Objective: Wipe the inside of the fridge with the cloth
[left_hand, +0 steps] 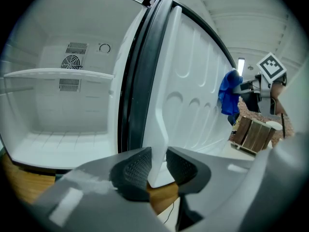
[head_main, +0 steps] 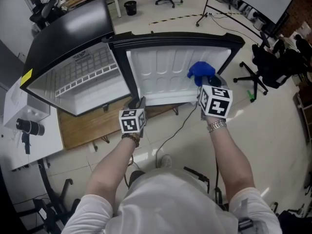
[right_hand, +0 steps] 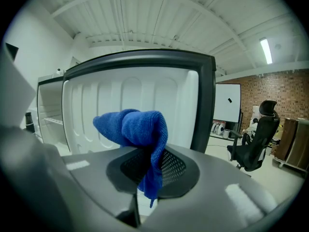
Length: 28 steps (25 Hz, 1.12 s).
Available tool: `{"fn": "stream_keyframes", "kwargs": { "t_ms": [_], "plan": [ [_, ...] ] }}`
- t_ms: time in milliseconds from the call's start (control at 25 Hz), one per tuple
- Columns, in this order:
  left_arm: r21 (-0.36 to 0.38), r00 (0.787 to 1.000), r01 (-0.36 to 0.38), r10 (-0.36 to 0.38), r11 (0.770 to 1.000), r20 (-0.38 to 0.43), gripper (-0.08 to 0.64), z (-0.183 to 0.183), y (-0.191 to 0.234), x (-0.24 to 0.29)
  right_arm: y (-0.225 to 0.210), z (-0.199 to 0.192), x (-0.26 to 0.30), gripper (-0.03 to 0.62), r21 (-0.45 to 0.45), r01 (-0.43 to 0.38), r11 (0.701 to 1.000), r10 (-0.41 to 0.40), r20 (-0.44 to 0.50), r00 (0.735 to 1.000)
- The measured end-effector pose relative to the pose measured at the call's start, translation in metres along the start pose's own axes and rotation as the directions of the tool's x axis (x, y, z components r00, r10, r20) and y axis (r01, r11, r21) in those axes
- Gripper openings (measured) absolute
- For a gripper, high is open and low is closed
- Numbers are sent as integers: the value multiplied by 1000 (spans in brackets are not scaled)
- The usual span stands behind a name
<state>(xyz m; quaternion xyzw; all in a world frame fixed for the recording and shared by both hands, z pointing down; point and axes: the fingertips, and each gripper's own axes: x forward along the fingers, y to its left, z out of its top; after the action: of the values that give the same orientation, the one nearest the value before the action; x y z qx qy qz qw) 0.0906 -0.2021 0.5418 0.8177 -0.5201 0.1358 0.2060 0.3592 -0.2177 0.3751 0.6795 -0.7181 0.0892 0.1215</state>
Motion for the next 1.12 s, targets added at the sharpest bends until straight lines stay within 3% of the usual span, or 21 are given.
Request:
{"fn": "stream_keyframes", "kwargs": {
  "t_ms": [280, 560, 800, 960, 1120],
  "plan": [
    [0, 1000, -11, 11, 1000, 0, 101, 0, 0, 0, -36, -2, -4, 38, 20, 59, 998, -59, -4, 998],
    [-8, 1000, -14, 14, 1000, -9, 100, 0, -1, -1, -22, -1, -15, 38, 30, 23, 999, -24, 10, 1000],
    [-4, 1000, 3, -3, 1000, -15, 100, 0, -3, -1, 77, -9, -21, 38, -11, -170, 985, 170, 11, 985],
    [2, 1000, 20, -20, 1000, -18, 101, 1, -3, 0, 161, -21, -17, 38, -48, -318, 947, 317, -22, 948],
    [6, 999, 41, -41, 999, -24, 103, 1, -4, 1, 224, -28, -9, 38, -74, -408, 910, 405, -55, 913]
  ]
}}
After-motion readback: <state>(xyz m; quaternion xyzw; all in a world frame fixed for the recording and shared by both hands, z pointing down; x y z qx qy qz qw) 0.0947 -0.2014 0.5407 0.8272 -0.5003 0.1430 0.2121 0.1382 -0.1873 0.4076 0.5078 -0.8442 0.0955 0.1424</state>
